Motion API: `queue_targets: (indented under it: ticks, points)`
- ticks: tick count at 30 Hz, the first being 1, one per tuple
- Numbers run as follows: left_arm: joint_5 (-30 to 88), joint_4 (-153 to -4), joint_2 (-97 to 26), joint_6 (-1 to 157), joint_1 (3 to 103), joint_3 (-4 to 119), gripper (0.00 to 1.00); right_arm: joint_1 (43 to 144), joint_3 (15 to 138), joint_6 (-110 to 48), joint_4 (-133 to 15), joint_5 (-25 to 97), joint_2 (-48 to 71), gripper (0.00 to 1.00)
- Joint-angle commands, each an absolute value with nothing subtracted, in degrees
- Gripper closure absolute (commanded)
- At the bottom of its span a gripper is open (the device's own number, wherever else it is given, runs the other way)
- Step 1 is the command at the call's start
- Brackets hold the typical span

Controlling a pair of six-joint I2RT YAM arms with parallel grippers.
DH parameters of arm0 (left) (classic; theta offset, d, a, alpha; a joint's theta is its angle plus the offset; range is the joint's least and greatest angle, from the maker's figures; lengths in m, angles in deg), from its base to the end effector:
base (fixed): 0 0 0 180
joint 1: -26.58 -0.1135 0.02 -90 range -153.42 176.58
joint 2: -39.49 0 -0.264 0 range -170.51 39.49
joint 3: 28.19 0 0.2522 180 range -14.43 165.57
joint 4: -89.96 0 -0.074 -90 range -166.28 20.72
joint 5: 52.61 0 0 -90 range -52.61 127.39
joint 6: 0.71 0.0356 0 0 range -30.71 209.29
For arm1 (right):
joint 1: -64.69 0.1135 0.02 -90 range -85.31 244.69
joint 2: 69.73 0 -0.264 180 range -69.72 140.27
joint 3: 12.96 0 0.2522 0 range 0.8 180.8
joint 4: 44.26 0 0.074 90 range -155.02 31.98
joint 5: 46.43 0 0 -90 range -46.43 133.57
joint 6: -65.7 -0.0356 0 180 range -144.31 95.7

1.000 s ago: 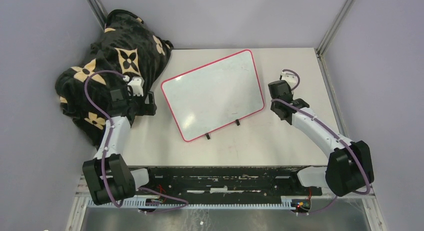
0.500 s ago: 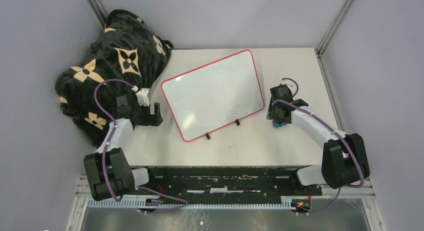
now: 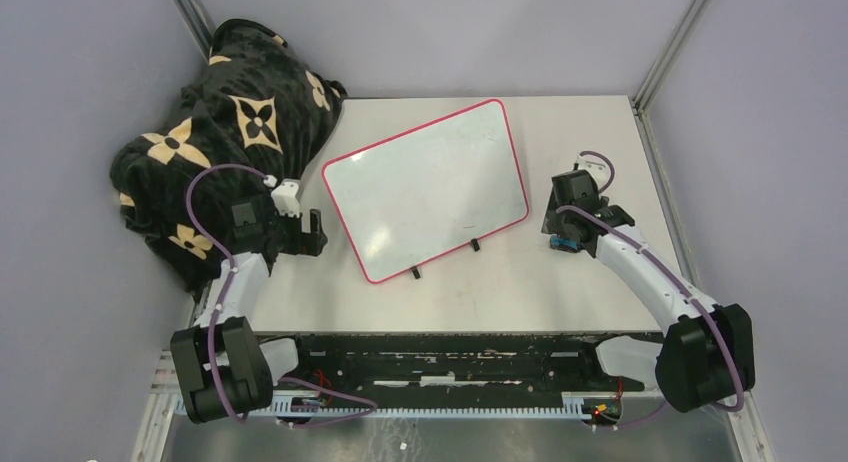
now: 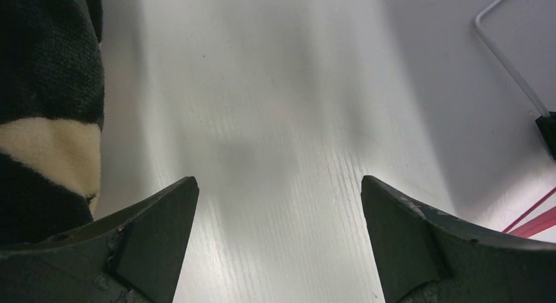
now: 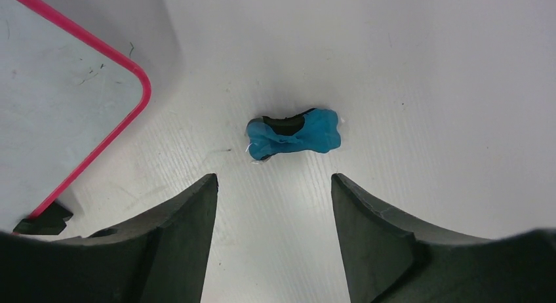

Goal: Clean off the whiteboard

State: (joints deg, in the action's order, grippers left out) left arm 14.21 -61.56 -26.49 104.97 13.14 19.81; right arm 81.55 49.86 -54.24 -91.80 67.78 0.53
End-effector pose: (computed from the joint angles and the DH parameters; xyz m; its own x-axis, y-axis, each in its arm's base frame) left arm 0.2230 0.0389 0.1994 -0.6653 0.0965 -0.7403 0.2387 0.9670 -0.0885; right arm 0.2358 0.0562 0.2421 -0.6988 0.2639 -0.6649 0.3571 0.9341 -0.0046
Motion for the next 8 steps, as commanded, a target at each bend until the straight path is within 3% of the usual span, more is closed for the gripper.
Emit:
queue_targets:
  ticks: [1, 8]
  points:
    - [12.06, -66.79, -24.04, 106.17, 12.91, 19.11, 0.0, 81.52, 48.86, -53.64, -88.68, 68.68, -3.99, 0.29]
    - [9.52, -71.65, -21.04, 104.94, 12.93, 15.72, 0.01, 81.61, 45.5, -54.88, -86.94, 72.28, -10.82, 0.27]
